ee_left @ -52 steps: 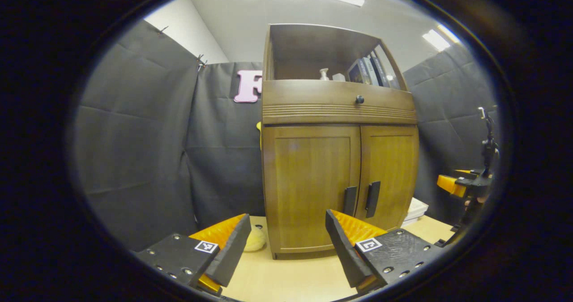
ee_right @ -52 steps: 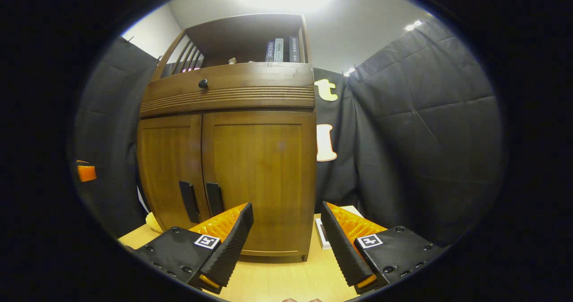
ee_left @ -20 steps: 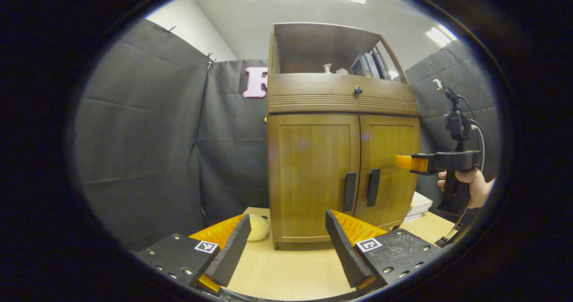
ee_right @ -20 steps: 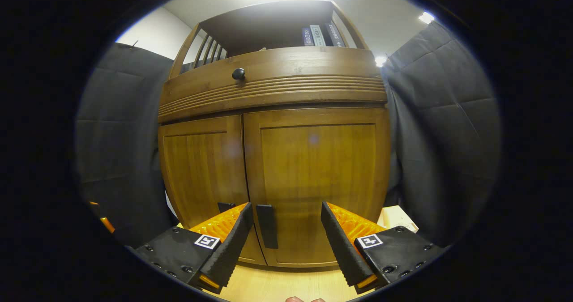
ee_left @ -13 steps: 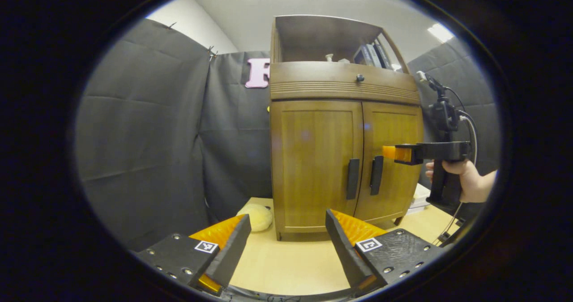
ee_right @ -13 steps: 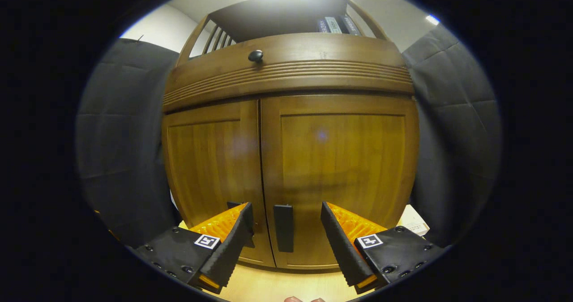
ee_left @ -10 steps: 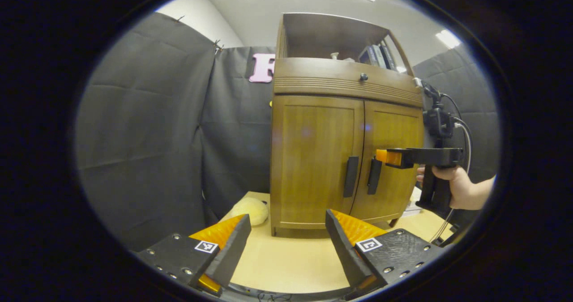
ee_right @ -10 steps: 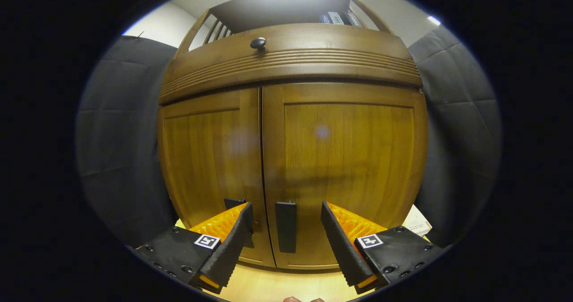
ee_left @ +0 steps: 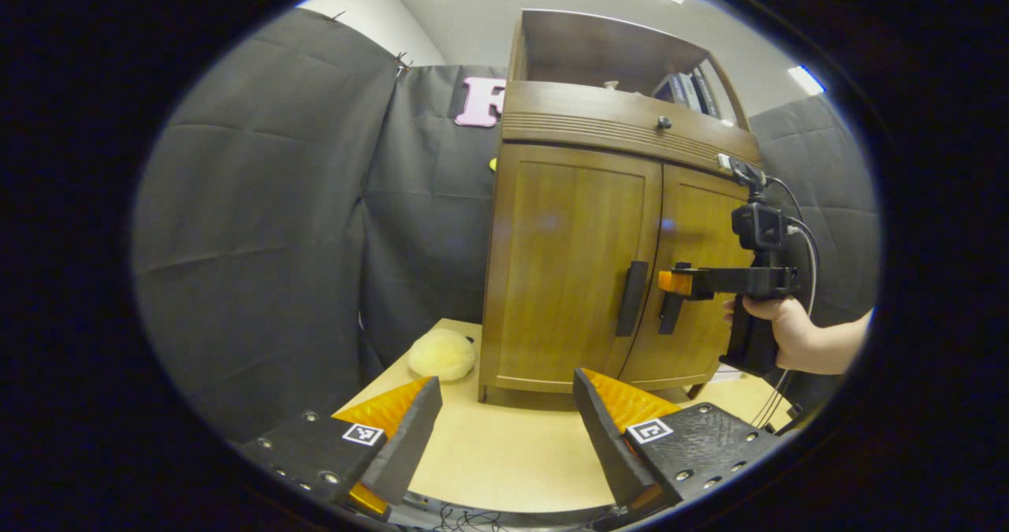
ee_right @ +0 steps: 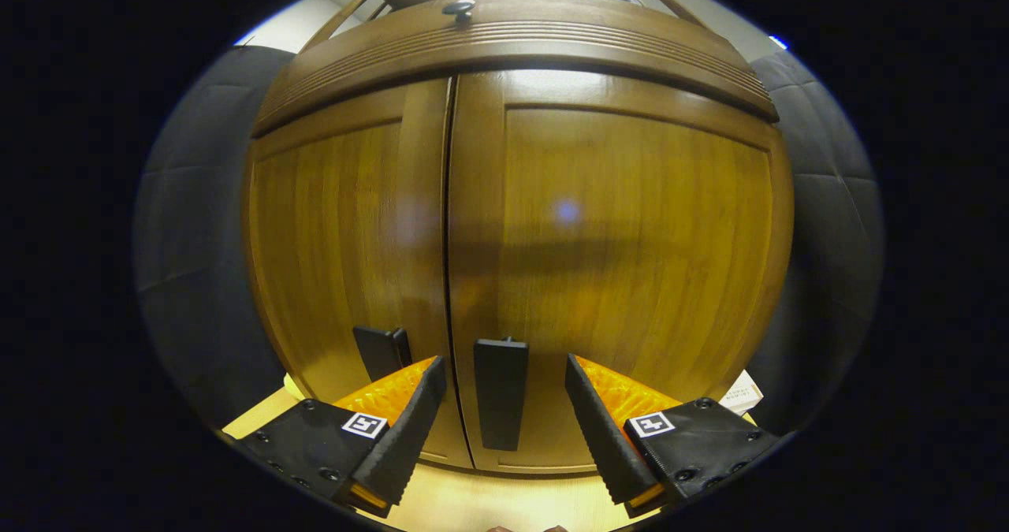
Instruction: Open the right door of the double-door shoe cabinet with the right hand, and open the left door with the left hand.
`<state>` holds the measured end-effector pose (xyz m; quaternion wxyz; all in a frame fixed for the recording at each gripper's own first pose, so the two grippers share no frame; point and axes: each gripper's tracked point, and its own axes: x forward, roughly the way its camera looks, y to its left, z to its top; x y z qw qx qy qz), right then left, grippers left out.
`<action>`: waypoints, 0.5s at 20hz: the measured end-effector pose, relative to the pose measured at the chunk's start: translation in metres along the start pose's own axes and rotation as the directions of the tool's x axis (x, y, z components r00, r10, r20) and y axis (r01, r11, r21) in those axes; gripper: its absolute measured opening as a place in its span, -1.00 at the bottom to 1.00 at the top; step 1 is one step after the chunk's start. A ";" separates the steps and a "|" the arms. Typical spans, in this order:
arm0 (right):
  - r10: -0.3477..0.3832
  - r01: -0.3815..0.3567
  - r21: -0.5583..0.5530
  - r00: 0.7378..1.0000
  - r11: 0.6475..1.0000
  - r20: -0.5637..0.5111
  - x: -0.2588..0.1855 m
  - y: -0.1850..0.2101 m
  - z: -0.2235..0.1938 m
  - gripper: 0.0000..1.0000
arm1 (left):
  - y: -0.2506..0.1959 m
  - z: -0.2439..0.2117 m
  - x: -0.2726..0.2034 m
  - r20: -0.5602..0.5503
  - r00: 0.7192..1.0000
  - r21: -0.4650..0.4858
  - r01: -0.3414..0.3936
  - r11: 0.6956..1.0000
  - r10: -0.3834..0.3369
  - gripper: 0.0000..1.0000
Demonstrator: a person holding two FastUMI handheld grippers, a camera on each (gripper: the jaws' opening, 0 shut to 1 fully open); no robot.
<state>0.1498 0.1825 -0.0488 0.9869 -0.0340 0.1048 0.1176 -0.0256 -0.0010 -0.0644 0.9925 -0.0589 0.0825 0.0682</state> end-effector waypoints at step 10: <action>-0.049 0.050 0.013 0.998 0.999 -0.044 0.010 -0.002 -0.006 -0.06 | 0.000 -0.002 0.000 -0.015 1.000 0.019 -0.023 1.000 0.024 0.93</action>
